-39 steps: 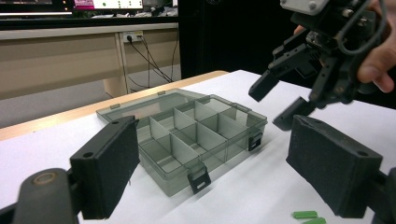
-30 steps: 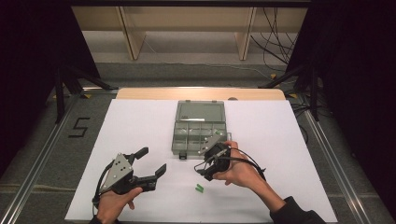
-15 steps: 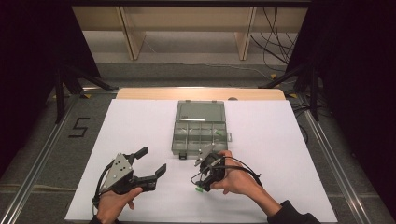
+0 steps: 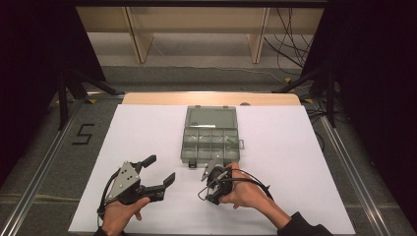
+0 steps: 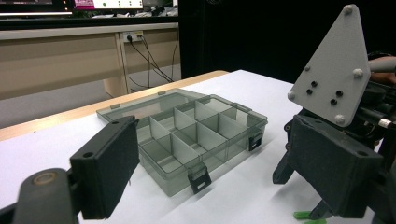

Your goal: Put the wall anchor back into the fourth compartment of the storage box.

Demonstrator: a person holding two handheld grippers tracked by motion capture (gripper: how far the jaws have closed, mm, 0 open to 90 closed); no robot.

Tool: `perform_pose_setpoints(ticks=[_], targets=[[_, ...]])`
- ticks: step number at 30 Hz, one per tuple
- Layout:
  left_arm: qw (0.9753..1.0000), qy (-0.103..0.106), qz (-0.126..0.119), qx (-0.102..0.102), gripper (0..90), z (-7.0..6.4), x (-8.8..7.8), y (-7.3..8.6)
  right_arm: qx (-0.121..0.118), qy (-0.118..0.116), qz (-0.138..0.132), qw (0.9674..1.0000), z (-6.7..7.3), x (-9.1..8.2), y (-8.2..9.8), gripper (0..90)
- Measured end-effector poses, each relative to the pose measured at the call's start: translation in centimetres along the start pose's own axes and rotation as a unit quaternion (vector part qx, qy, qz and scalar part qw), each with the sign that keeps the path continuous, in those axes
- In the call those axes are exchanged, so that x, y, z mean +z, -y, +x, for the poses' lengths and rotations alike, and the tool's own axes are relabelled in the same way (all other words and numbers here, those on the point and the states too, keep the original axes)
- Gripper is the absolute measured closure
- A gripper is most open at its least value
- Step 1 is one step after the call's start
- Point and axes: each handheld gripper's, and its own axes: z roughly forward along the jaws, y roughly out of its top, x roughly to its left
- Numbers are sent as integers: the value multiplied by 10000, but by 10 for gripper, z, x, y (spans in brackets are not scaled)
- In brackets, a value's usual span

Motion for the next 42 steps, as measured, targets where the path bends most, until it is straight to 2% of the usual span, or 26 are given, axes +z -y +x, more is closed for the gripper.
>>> perform_pose_setpoints(ticks=[3,11,16,28,36,42], targets=[[10000,4,-3,15,161,0,0,0,-96,6,104,9999,0,1,0,500],[10000,0,11,-23,161,-1,0,0,-137,-96,109,9998,0,2,0,583],[10000,3,11,-23,161,-1,0,0,-157,-90,236,9996,0,5,0,627],[10000,-1,20,-25,161,-1,0,0,-327,-229,273,9988,0,5,-2,834],[10000,-2,20,-20,161,-1,0,0,-316,-209,242,9990,-2,2,-3,843],[10000,0,19,-23,161,-1,0,0,-270,-72,0,9996,-12,-13,-5,843]])
